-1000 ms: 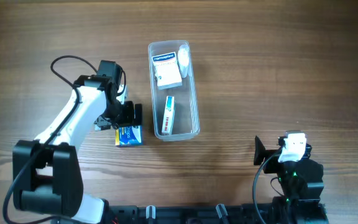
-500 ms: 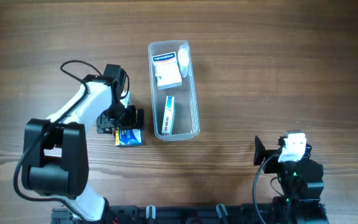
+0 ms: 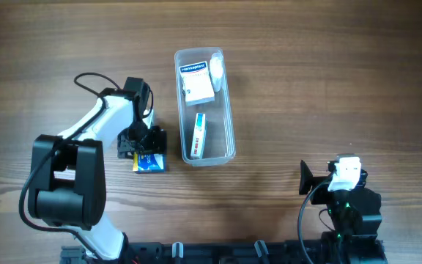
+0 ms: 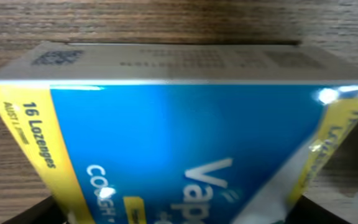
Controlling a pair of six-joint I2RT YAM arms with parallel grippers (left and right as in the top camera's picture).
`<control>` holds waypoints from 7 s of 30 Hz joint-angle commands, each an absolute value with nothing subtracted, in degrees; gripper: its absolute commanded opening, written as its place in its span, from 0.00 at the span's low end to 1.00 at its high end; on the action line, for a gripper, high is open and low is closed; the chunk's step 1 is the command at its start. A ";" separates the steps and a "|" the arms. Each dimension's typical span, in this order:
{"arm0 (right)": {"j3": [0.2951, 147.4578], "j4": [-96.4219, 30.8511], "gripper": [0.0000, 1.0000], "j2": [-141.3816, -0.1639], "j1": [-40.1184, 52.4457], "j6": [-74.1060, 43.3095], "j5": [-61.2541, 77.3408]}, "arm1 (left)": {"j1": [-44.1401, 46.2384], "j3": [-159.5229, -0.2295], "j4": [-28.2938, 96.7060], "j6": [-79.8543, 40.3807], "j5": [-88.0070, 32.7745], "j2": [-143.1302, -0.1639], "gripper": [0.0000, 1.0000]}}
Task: Pack container
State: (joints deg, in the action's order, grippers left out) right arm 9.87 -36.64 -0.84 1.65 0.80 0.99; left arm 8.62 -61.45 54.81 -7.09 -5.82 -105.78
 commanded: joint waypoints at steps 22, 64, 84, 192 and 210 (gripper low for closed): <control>9.61 -36.51 1.00 -0.38 1.41 1.50 -0.14 | 8.91 -61.04 52.64 -7.44 -8.10 -102.76 0.62; 9.61 -36.51 1.00 -0.38 1.41 1.50 -0.14 | 25.36 -77.87 48.60 -16.64 -8.29 -94.72 0.66; 9.61 -36.51 1.00 -0.38 1.41 1.50 -0.14 | 26.89 -77.93 48.69 -30.59 -11.22 -100.09 0.63; 9.61 -36.51 1.00 -0.38 1.41 1.50 -0.14 | -3.33 -38.96 34.72 -12.47 -4.51 -19.20 1.00; 9.61 -36.51 1.00 -0.38 1.41 1.48 -0.14 | -3.40 -20.16 34.22 -13.93 -0.73 -6.35 1.00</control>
State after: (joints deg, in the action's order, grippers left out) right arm 9.87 -36.64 -0.84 1.65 0.80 0.84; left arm -2.81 -22.83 34.63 -13.80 -2.66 -8.93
